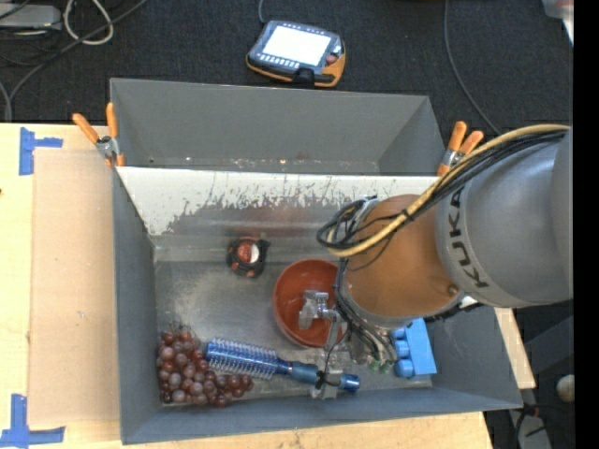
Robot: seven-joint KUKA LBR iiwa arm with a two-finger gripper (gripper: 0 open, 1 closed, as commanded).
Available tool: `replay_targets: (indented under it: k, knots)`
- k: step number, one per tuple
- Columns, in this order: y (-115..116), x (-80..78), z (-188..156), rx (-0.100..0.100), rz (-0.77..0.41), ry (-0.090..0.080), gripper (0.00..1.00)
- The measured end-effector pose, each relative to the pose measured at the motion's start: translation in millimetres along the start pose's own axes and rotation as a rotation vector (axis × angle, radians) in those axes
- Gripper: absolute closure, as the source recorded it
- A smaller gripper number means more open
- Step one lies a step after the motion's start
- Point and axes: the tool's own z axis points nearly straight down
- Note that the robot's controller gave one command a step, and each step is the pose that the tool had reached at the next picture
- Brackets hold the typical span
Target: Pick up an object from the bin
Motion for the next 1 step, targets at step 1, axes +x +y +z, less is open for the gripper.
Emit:
replay_targets:
  k: [1]
  knots:
    - [-0.2, -0.1, 0.0, 0.0, 0.001, 0.0, 1.0]
